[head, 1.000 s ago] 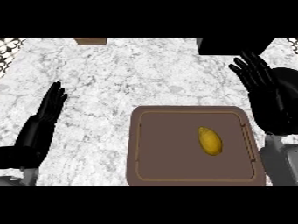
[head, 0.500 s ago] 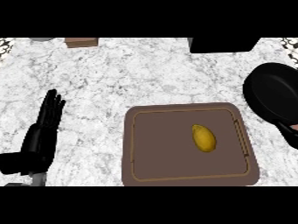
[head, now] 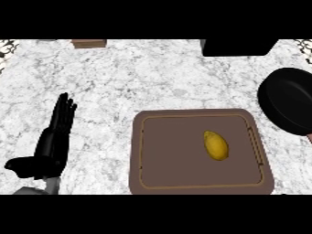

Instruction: Pick the lemon from the tray and place it in the pot

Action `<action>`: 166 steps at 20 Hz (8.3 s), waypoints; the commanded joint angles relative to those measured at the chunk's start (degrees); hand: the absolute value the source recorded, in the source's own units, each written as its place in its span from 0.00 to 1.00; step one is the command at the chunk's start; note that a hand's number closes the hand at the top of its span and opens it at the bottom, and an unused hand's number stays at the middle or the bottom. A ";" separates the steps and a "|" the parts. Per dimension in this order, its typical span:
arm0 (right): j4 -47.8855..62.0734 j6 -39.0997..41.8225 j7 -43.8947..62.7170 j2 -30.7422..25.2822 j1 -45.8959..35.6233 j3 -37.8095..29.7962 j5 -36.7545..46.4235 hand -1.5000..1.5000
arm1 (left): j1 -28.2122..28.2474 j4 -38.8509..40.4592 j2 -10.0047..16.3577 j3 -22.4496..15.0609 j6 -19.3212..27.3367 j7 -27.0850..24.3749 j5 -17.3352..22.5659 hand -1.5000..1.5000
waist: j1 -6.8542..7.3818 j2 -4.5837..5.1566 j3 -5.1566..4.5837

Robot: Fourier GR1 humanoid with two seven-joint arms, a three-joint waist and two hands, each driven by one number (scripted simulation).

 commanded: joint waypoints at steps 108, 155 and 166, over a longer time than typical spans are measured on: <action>17.18 2.32 81.25 0.04 -49.52 -4.81 71.94 1.00 | 0.79 1.11 -12.41 12.44 -13.60 2.53 -13.78 0.50 | 1.44 0.29 0.02; 76.36 -5.74 30.08 -20.21 -51.45 -44.18 23.98 0.00 | 1.11 0.43 -14.96 12.19 -13.86 3.06 -15.71 0.50 | 1.90 0.52 0.12; 85.53 -0.22 22.02 -29.56 -47.37 -45.86 19.15 0.00 | 5.43 -3.45 -16.00 9.20 -13.47 2.11 -18.13 0.50 | 2.67 0.64 0.24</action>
